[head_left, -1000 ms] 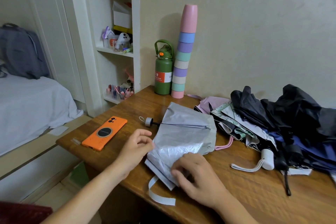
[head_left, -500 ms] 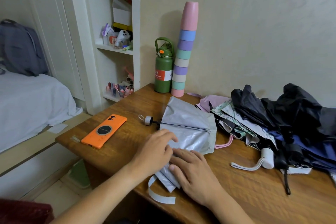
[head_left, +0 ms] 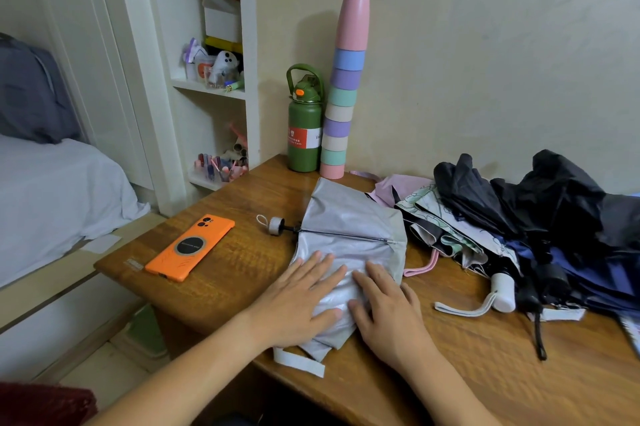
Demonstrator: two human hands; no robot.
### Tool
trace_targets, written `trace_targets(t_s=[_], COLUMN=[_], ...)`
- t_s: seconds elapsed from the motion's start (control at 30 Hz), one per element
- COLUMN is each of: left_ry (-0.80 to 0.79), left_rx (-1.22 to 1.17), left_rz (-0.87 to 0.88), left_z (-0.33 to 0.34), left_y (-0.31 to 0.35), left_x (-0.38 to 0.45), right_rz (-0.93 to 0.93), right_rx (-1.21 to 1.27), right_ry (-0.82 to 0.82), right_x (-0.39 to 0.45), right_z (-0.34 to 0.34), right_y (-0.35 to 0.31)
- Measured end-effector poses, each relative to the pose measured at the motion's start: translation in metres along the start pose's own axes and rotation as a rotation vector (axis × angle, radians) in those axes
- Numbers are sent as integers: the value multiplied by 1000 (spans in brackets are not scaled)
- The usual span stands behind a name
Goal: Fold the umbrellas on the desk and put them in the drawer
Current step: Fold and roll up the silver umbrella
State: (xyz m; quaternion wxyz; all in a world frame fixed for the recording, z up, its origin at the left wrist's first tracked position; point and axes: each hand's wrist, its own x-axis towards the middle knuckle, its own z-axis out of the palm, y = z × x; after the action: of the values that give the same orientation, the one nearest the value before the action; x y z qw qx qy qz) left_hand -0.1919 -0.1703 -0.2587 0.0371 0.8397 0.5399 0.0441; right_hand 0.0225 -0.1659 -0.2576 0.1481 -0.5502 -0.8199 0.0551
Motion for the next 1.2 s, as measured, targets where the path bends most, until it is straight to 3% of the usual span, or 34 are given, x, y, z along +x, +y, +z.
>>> trace_targets(t_s=[0.13,0.2,0.27,0.37,0.43,0.57,0.7,0.83,0.9,1.07,1.2], left_ry=[-53,-47,-24,-29,-49,-78,-116,-210,-175,-74,-53], left_rx=[-189,-485,-701,-758,-766,-774,-645,-103,16,75,35], left_rz=[-15,-81,-147,-140,-127,-116,-56,42,52,65,47], left_z=[-7,-15,-21,-24,-25,-25,-22,-17,-14,-9,-9], left_y=[-7,-12,-20,-28,-30,-31,-34,-37,-36,-34,-30], left_x=[-1,1,4,6,5,6,9,9,8,2,1], right_rz=[36,-35,-240,-521,-565,-581,-678,-693,-680,-558,-328], right_rx=[-15,-24,18,93,73,39,30,59,98,262,297], right_ry=[-48,68,214,158,97,185,194,107,47,-33,148], right_x=[-2,-3,-6,-14,-16,-12,-13,-12,-11,-14,14], right_z=[-5,-9,-12,-13,-10,-2,-2,-1,-2,-10,-17], right_y=[-4,-7,-13,-30,-39,-36,-35,-33,-32,-36,-22])
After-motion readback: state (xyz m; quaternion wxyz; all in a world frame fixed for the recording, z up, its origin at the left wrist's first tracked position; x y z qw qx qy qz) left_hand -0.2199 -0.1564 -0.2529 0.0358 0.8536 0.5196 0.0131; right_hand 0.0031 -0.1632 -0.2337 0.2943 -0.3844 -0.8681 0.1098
